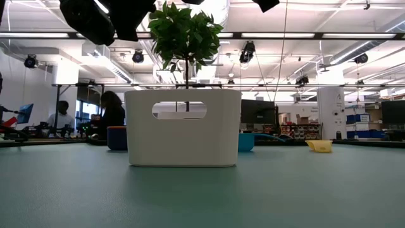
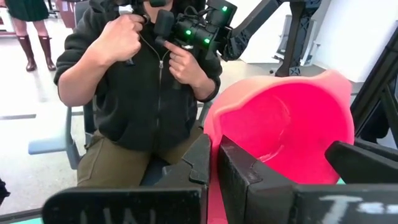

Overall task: Nest measuring cups in basket
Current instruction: Stack the red measuring cup on top of the orange measuring cup

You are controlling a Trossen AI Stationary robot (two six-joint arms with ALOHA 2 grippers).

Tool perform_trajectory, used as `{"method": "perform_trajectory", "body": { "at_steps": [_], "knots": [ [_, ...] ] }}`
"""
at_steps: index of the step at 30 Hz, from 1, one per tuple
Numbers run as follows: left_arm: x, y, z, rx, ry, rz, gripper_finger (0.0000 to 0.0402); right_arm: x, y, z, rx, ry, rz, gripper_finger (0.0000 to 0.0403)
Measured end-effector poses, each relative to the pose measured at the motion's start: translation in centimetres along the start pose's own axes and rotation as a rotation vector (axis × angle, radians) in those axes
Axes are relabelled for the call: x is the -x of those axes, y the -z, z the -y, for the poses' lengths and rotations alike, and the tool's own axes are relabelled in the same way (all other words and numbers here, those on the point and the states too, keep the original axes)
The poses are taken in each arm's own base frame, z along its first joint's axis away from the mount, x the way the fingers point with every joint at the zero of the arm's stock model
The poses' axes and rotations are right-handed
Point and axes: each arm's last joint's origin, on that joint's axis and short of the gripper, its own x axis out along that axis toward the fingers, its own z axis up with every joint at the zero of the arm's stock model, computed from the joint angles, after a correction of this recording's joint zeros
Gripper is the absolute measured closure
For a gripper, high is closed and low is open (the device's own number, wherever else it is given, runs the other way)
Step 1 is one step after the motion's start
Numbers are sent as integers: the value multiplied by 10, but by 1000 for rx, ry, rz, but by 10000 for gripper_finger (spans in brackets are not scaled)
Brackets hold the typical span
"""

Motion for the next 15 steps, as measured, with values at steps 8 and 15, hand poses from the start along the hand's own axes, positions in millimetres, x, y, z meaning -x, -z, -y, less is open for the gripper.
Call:
{"method": "perform_trajectory", "body": {
  "at_steps": [8,15],
  "knots": [
    [0,0,0,1,4,0,394,0,0,0,-9,4,-3,394],
    [0,0,0,9,4,-1,399,0,1,-1,-4,7,-11,394]
  ]
}}
